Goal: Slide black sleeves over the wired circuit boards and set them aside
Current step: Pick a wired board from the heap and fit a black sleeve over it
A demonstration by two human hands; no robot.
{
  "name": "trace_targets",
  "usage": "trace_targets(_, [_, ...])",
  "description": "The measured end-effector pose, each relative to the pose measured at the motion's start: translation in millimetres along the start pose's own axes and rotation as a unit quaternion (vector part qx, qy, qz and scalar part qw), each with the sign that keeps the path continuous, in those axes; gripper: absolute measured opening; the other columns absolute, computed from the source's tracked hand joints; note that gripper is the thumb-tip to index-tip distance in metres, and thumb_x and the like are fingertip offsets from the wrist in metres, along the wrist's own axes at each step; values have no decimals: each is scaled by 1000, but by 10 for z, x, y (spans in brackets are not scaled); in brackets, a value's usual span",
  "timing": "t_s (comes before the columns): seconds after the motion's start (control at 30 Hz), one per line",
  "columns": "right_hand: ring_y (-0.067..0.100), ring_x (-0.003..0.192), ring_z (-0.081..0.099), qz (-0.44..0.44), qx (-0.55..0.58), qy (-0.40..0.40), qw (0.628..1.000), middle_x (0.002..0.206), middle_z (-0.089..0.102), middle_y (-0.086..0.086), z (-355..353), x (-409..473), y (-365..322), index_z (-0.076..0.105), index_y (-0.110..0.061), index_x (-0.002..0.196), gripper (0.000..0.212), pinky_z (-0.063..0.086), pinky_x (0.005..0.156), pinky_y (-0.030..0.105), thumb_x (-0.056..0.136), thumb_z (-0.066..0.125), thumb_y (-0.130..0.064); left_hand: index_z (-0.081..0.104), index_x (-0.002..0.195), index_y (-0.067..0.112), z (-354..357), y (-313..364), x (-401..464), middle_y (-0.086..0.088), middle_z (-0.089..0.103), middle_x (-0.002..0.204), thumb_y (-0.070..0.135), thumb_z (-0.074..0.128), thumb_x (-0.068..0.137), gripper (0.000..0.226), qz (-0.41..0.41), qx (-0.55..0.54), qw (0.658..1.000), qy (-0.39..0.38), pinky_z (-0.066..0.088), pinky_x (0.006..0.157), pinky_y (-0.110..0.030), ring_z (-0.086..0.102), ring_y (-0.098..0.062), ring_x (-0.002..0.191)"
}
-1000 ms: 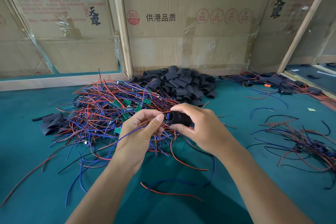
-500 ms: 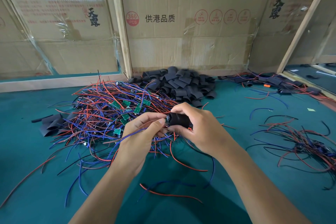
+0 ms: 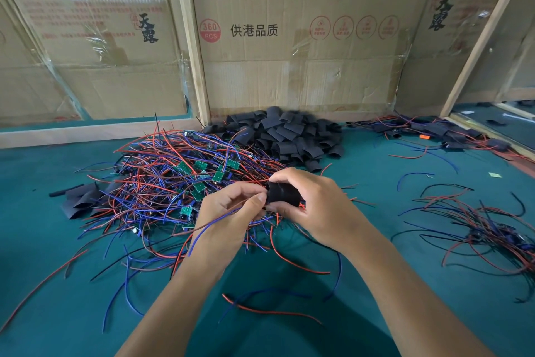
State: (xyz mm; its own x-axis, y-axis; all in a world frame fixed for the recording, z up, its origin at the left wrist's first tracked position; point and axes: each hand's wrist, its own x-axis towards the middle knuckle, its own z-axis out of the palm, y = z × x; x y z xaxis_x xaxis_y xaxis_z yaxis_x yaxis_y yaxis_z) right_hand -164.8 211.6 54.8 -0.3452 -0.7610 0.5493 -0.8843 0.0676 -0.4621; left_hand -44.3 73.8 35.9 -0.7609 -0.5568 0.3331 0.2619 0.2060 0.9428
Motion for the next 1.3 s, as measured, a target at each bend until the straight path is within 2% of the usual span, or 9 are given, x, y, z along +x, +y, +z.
trace_targets(0.33, [23, 94, 64, 9, -40, -63, 997, 110, 69, -1, -33, -16, 20, 59, -16, 122, 41, 51, 82, 40, 84, 69, -5, 76, 78, 9, 57, -51, -17, -9, 66, 70, 1, 62, 93, 22, -86, -122, 989, -6, 49, 64, -24, 58, -16, 63])
trace_targets(0.43, [27, 80, 62, 18, -63, -66, 996, 95, 70, 3, -65, -19, 39, 54, -17, 111, 27, 50, 71, 46, 87, 65, -8, 75, 78, 10, 79, -35, -26, -9, 66, 74, 8, 65, 90, 16, -99, -159, 982, -18, 49, 64, -24, 57, -16, 64])
trace_targets(0.53, [23, 92, 62, 6, -83, -40, 996, 102, 67, -1, -131, -2, 20, 60, -18, 106, 17, 51, 74, 45, 90, 66, -15, 74, 85, 8, 98, 0, -35, -10, 63, 76, 21, 67, 81, 15, -94, -188, 977, -24, 47, 61, -22, 55, -15, 63])
trace_targets(0.7, [20, 86, 60, 46, -134, 24, 990, 100, 64, -5, -517, 52, 160, 71, -24, 115, 24, 51, 73, 40, 92, 69, -31, 68, 93, 6, 101, -51, -17, -3, 56, 68, 24, 65, 85, 20, -109, -145, 984, 2, 40, 56, -22, 47, -13, 57])
trace_targets(0.87, [22, 81, 59, 106, -179, 21, 978, 94, 64, -1, -888, -80, 480, 70, -21, 118, 25, 48, 72, 37, 94, 63, -19, 67, 86, 11, 106, -93, -31, -1, 54, 63, 20, 62, 97, 14, -95, -51, 994, -10, 40, 53, -18, 44, -13, 55])
trace_targets(1.0, [24, 83, 62, 147, -331, -49, 931, 96, 61, -4, -1111, -109, 844, 67, -24, 113, 21, 52, 66, 38, 95, 57, -28, 69, 80, 24, 54, -103, -27, 2, 52, 59, 23, 60, 99, 21, -81, 21, 997, -2, 37, 52, -21, 42, -13, 52])
trace_targets(1.1, [26, 89, 64, 155, -518, -87, 837, 104, 59, 1, -1423, 129, 1272, 64, -18, 115, 22, 51, 60, 34, 99, 53, -28, 70, 84, 23, 45, -100, -35, -2, 38, 58, 25, 58, 99, 20, -85, 30, 996, 19, 23, 55, -33, 29, -17, 53])
trace_targets(1.23, [38, 114, 58, 346, -512, -41, 785, 125, 57, 18, -1789, 480, 1693, 46, -8, 130, 49, 50, 92, 48, 96, 58, -41, 68, 91, 10, 44, -138, -20, 6, 30, 54, 19, 53, 102, 21, -122, -1, 992, 36, 17, 52, -31, 20, -14, 49])
trace_targets(1.3, [37, 114, 59, 359, -479, -74, 797, 125, 60, 18, -1637, 573, 1752, 51, -9, 124, 44, 50, 93, 46, 96, 57, -42, 68, 92, 8, 21, -140, -10, 8, 30, 53, 18, 53, 101, 20, -125, -3, 991, 38, 18, 48, -27, 20, -14, 48])
